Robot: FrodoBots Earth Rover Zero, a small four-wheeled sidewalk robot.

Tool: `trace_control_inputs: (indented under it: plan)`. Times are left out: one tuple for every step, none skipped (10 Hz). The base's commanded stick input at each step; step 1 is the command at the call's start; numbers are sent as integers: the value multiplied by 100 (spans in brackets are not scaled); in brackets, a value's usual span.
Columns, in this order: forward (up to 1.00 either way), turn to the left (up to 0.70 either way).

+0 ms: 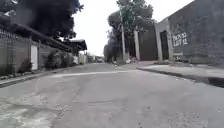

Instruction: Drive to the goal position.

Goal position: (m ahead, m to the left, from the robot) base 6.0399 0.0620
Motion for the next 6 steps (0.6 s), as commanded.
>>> trace_control_inputs:
  plan:
    - [100, 0]
    - [100, 0]
    - [100, 0]
    - [100, 0]
    - [100, 0]
    - [100, 0]
